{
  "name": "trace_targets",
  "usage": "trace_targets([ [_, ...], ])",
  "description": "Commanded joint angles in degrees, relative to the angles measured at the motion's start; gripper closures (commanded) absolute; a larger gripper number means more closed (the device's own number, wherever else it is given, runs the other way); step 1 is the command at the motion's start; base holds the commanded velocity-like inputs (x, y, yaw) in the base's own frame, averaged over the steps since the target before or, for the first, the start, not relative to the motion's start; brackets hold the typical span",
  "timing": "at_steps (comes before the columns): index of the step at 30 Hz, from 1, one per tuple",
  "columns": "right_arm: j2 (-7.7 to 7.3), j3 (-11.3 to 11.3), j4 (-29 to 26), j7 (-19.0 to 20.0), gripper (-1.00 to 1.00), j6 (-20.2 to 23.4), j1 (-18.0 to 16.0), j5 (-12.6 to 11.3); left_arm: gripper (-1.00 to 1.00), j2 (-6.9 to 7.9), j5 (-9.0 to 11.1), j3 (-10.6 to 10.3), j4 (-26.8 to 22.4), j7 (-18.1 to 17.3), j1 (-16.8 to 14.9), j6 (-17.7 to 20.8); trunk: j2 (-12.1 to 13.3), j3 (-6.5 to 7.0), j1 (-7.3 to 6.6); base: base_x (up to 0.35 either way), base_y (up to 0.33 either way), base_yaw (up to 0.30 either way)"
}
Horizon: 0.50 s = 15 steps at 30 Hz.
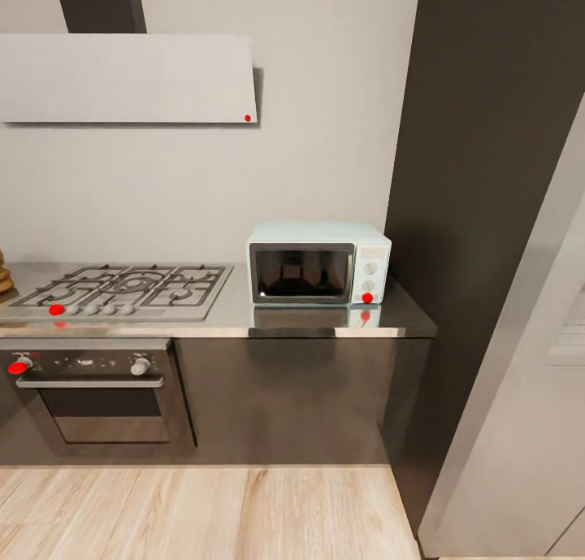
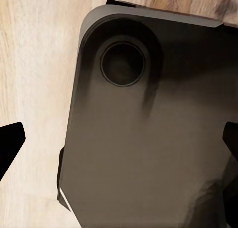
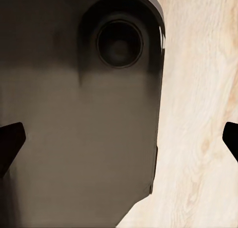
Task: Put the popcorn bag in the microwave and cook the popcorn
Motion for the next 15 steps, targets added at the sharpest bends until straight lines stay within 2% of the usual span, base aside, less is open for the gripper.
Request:
trace_targets([
  [1, 0.12, 0.04, -0.29, -0.02, -1.00, -0.13, -0.02, 0.15, -1.00, -0.01, 0.24, 0.25, -0.10, 0.04, 0.02, -0.08, -0.02, -0.04, 0.00, 0.000, 0.000, 0.000],
  [3, 0.64, -0.13, -9.71, 0.20, -1.00, 0.84, -0.06, 0.17, -1.00, 0.08, 3.06, 0.28, -0.21, 0.05, 0.03, -0.09, -0.02, -0.04, 0.00, 0.000, 0.000, 0.000],
  [4, 0.67, -0.11, -13.28, 0.30, -1.00, 1.08, -0.07, 0.16, -1.00, 0.08, 3.50, 0.23, -0.22, 0.05, 0.02, -0.09, -0.02, -0.04, 0.00, 0.000, 0.000, 0.000],
  [7, 1.32, 0.36, -23.53, 0.33, -1.00, 3.57, -0.10, 0.21, -1.00, 0.08, 3.86, 0.20, -0.18, 0.04, 0.03, -0.09, -0.02, -0.04, 0.00, 0.000, 0.000, 0.000],
  [9, 1.90, 0.87, -32.24, 0.18, -1.00, 11.08, -0.10, 0.23, -1.00, 0.06, 3.94, 0.18, -0.14, 0.04, 0.09, -0.09, -0.02, -0.04, 0.00, 0.000, 0.000, 0.000],
  [12, 2.02, 1.05, -40.38, 0.08, -1.00, 17.82, -0.10, 0.23, -1.00, 0.00, 3.96, 0.17, -0.14, 0.04, 0.05, -0.09, -0.02, -0.04, 0.00, 0.000, 0.000, 0.000],
  [15, 2.13, 1.15, -45.68, -0.03, -1.00, 20.16, -1.19, 0.23, -1.00, 0.01, 3.96, 0.17, -0.13, 0.04, 0.08, -0.09, -0.02, -0.04, 0.00, 0.000, 0.000, 0.000],
])
